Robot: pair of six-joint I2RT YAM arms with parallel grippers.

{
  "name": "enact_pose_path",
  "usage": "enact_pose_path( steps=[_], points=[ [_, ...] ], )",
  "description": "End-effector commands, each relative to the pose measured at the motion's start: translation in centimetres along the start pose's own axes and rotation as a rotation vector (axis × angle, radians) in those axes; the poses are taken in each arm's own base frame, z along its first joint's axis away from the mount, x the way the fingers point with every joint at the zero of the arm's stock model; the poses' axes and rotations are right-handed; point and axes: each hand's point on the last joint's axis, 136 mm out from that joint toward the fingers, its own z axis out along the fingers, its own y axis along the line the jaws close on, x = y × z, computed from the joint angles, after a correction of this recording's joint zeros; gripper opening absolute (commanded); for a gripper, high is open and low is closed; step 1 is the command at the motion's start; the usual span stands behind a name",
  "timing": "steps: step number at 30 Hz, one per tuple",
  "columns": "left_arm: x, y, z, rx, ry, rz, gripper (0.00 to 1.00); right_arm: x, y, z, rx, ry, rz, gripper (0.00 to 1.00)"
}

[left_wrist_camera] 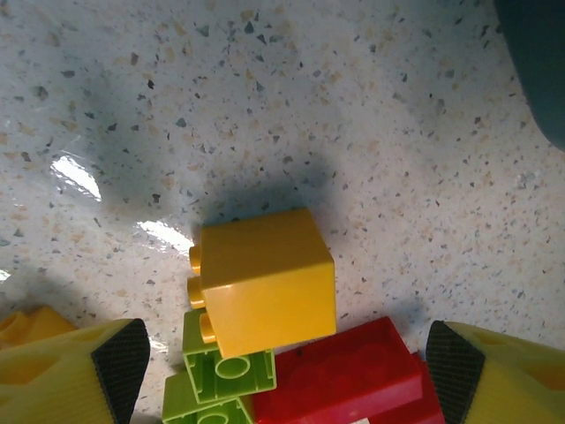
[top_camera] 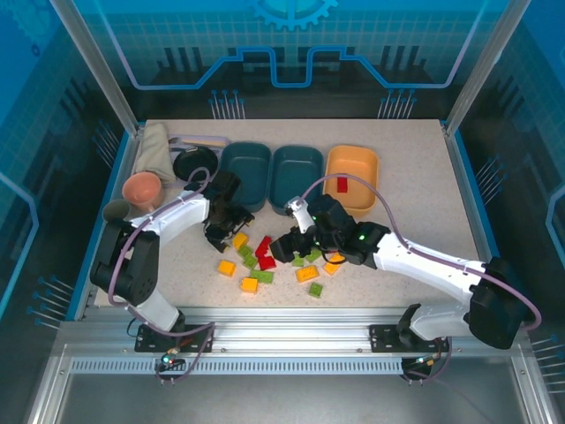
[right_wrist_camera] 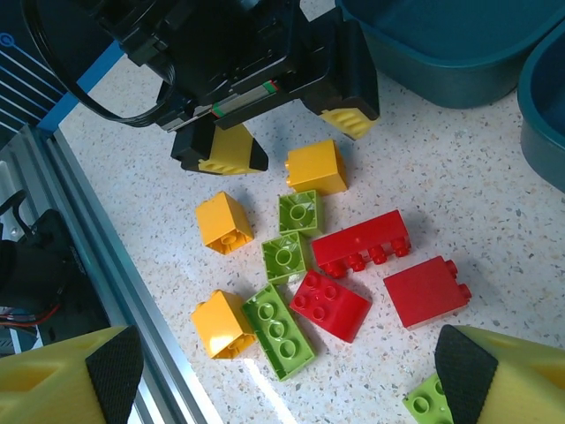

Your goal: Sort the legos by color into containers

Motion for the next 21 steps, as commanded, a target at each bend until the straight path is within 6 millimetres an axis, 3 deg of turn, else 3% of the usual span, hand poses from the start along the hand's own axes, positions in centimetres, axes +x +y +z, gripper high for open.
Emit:
enact_pose_path(
  steps=[1,12,18,21],
  points=[
    [-0.2,0.9,1.4,-0.032,0.011,-0.052,0.83,-0.9,0.7,0.0,-0.018,-0.009,-0.001,0.89],
    [-0.1,1.8,3.6,-0.037,0.017,-0.054,0.63,-0.5,-0.7,0.0,0.017,0.02,0.044,0.88],
    [-0.5,1.3,3.3,-0.02,-0.013,-0.024,0.43,-0.3,-0.8,0.1,0.018,0.022,0.057,0.87],
    [-0.7,1.3,1.5,-0.029,-0.051,-0.005,0.42,-0.9,-0.6,-0.4,0.019,0.001,0.055,0.87]
  ],
)
